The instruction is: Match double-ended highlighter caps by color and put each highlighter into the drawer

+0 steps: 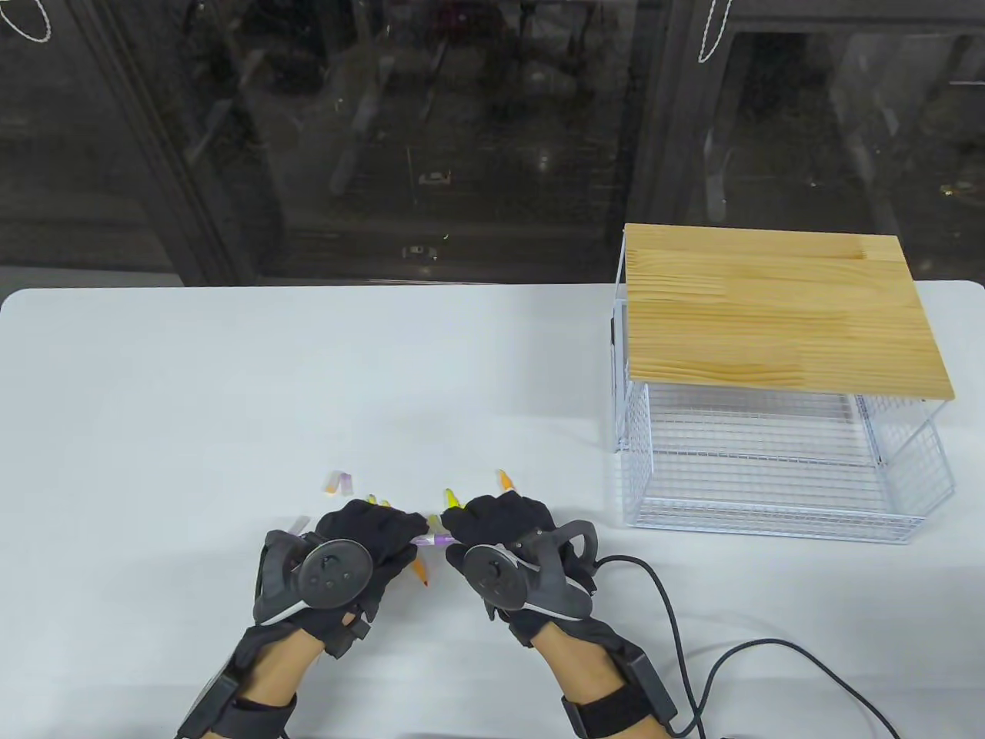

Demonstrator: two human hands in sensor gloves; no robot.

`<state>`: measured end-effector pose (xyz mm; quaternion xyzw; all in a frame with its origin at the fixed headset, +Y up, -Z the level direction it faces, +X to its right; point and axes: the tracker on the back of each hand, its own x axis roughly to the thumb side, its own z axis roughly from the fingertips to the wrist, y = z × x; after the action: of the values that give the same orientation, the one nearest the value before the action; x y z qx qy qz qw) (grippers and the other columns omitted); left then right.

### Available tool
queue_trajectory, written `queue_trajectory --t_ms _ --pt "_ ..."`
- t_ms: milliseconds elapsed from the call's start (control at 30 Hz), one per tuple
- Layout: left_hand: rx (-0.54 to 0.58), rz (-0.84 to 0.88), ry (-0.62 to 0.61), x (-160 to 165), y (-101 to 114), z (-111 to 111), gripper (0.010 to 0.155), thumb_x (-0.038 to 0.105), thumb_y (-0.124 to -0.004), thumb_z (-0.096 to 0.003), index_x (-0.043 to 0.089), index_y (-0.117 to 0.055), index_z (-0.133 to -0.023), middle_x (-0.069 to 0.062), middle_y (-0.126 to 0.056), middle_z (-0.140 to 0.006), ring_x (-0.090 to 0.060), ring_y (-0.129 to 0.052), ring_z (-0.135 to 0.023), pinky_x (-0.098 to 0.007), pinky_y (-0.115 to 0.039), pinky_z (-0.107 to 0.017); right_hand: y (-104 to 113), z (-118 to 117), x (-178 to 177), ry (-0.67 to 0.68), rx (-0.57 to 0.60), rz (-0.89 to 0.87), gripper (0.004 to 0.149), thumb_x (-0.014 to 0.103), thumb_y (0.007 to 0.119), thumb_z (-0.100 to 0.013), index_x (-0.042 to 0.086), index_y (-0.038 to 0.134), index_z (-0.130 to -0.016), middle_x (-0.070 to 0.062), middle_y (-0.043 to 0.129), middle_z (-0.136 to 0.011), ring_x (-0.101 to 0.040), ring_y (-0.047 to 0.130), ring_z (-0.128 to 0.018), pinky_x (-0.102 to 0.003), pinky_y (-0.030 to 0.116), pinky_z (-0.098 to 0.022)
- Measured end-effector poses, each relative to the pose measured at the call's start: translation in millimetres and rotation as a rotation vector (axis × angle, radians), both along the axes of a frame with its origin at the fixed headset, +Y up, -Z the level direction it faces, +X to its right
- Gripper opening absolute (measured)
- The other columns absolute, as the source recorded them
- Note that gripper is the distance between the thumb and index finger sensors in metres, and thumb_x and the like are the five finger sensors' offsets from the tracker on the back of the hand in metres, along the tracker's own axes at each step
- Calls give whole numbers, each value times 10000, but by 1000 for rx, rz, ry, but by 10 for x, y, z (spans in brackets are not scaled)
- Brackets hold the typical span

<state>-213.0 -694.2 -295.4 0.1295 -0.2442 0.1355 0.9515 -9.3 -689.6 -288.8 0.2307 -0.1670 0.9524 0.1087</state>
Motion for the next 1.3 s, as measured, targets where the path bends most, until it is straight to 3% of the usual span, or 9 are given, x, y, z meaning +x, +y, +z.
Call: queue_trajectory --t_ms 300,567,933,1300 --pt "-7 -14 -5 69 -15 7 467 412 -873 -352 305 -947 -800 44 -1040 -748 -292 -985 -683 -590 -821 -498 -29 17 -83 -13 40 49 441 523 908 -362 341 941 -763 36 976 -762 -277 945 -664 -524 770 -544" --pt "-35 47 3 0 37 0 502 445 -847 -362 319 -914 -843 31 -1011 -810 -319 -953 -733 -613 -796 -517 -9 -3 -42 -21 34 77 423 482 886 -372 341 958 -764 24 954 -766 -279 916 -690 -527 752 -562" --pt "33 149 105 -437 272 3 484 434 -840 -373 311 -929 -833 16 -1019 -801 -333 -959 -722 -611 -800 -510 85 -25 126 -66 44 50 429 421 876 -367 356 926 -788 12 947 -748 -254 925 -588 -530 741 -568" --pt "9 170 254 -860 297 -103 473 426 -849 -374 305 -941 -822 11 -1029 -787 -334 -972 -698 -598 -814 -491 111 -57 262 -99 47 15 432 419 874 -378 360 910 -804 23 959 -761 -239 949 -569 -518 763 -552"
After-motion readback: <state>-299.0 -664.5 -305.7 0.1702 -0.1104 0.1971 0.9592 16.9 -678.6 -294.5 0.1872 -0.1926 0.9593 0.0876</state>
